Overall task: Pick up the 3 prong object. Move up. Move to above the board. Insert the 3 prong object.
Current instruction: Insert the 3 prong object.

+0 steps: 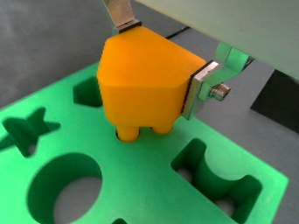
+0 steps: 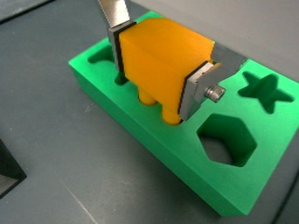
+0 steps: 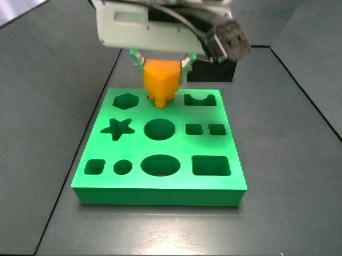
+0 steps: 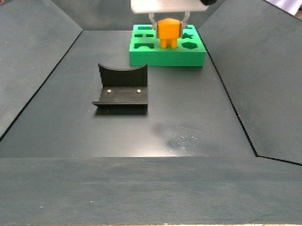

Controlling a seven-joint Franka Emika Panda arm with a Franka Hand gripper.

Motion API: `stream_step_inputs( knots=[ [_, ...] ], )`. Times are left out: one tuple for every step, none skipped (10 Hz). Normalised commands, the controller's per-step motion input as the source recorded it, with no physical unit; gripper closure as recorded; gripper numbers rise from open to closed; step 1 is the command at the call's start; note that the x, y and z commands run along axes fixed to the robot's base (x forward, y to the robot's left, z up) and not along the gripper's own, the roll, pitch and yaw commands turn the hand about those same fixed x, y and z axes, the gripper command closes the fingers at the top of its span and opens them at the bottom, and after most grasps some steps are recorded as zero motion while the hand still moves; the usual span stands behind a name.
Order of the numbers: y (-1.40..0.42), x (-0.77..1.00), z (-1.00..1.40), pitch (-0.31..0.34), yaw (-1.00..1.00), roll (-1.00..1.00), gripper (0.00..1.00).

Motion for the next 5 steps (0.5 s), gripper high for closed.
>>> stream_step_inputs(
  knots=[
    [0.0,0.21,-0.66,-0.094,0.0,0.27,1.0],
    [0.0,0.26,-0.64,-0.103,0.0,0.27,1.0],
    [0.0,0.25,-0.64,-0.1,0.0,0.27,1.0],
    [0.0,0.18,-0.66,-0.094,0.0,0.28,1.0],
    [0.03,0.08,-0.67,-0.087,0.0,0.28,1.0]
  ],
)
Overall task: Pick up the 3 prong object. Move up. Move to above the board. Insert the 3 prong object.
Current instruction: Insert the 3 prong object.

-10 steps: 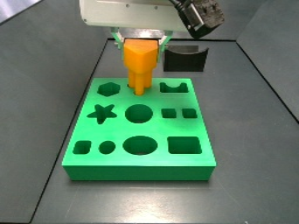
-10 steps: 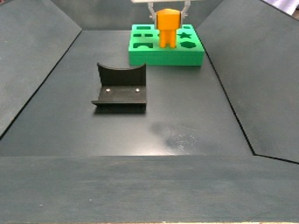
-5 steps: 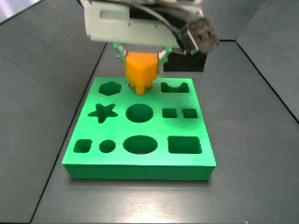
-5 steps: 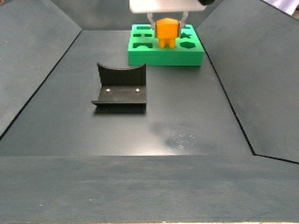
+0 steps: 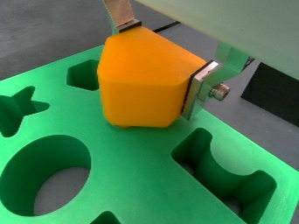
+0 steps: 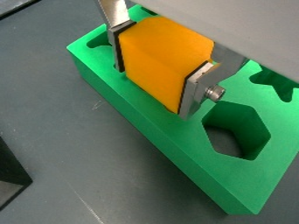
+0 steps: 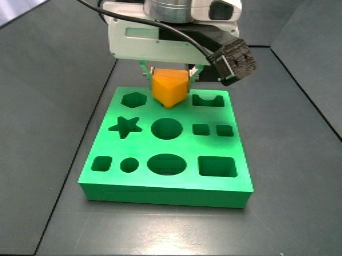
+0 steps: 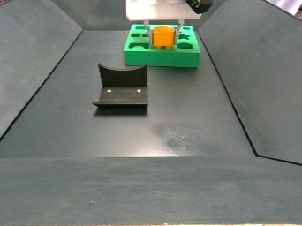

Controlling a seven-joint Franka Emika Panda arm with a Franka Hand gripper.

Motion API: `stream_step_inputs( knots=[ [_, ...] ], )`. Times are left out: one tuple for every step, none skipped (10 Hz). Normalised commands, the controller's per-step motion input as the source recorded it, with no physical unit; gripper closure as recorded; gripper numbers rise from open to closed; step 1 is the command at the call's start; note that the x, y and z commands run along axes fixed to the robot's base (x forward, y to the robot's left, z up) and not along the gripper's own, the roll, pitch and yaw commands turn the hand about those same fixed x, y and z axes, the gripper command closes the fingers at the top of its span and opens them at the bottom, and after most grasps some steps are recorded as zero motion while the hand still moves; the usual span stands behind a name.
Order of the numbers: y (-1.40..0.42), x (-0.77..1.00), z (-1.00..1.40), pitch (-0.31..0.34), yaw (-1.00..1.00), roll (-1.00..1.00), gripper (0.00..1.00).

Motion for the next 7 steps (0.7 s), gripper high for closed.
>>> stream_step_inputs(
  knots=[
    [0.1,0.0,-0.79,-0.116,0.0,0.18,1.0],
    [0.11,0.0,-0.66,-0.096,0.0,0.1,1.0],
    [0.01,0.0,-0.01,0.0,0.0,0.01,1.0],
    [0.0,0.0,-0.06,0.0,0.0,0.01,1.0],
    [0.0,0.0,0.0,-0.003,0.0,-0.01,1.0],
    [0.0,0.0,0.0,0.0,0.0,-0.02,1.0],
    [-0.07,0.0,0.0,0.0,0.0,0.06,1.0]
  ],
)
